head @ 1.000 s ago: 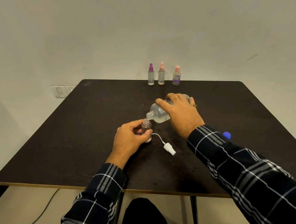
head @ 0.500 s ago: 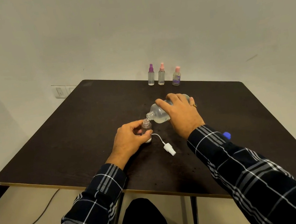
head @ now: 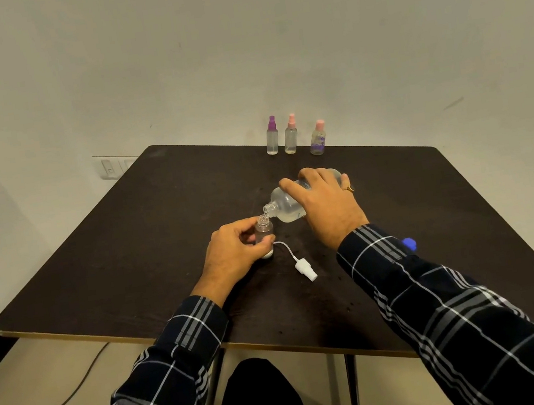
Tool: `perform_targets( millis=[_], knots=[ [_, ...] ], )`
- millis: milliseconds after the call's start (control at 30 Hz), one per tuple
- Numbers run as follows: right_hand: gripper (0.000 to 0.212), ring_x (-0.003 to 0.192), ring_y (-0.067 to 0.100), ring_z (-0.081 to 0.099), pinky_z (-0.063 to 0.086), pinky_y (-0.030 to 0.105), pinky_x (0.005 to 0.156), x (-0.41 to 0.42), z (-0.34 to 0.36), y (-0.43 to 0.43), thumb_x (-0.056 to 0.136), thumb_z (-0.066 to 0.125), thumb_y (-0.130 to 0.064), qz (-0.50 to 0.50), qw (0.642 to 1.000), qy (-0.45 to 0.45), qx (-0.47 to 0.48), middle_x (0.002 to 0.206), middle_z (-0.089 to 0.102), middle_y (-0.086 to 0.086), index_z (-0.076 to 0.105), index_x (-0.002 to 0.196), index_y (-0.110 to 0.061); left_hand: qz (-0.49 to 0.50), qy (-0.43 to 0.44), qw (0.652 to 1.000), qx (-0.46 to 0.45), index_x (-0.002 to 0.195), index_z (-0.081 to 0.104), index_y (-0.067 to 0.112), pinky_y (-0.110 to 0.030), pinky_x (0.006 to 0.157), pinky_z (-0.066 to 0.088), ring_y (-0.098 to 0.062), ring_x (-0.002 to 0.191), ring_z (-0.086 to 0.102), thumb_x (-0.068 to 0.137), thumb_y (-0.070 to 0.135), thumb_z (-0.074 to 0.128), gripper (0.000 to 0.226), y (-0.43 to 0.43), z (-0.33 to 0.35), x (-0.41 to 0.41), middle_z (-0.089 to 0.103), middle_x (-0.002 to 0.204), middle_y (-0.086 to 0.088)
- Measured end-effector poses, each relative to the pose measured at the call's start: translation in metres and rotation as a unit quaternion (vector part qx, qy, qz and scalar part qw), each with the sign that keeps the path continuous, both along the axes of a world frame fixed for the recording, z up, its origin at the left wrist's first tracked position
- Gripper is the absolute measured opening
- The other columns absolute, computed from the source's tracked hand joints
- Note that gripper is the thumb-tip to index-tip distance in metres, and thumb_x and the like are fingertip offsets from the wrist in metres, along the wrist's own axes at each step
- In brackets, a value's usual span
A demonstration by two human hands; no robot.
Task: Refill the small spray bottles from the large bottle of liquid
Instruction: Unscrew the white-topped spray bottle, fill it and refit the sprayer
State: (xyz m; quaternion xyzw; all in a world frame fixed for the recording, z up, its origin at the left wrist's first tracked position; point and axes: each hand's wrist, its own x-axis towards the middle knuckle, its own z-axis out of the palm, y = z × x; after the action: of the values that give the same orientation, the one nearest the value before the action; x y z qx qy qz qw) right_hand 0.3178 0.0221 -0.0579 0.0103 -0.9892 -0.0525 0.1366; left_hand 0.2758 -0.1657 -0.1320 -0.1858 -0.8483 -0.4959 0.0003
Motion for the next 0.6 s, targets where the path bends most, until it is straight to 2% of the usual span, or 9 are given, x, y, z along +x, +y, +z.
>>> perform_targets(
  millis=[600],
  knots=[
    [0.078, 0.142, 0.034, 0.026, 0.025, 0.07, 0.11, -0.0023, -0.0026, 0.0007, 0.088, 0.071, -0.011, -0.004, 1.0, 0.003, 0.007, 0.152, 0.03, 0.011, 0.028, 0.148, -0.036, -0.002, 0.005, 1.0, 0.003, 0.12, 0.074, 0.036, -0.018, 0.079, 0.051, -0.002, 0.085, 0.067, 0.083, 0.032, 0.081, 0.039, 0.0001, -0.0029, -0.001, 0.074, 0.089, 0.015]
  ],
)
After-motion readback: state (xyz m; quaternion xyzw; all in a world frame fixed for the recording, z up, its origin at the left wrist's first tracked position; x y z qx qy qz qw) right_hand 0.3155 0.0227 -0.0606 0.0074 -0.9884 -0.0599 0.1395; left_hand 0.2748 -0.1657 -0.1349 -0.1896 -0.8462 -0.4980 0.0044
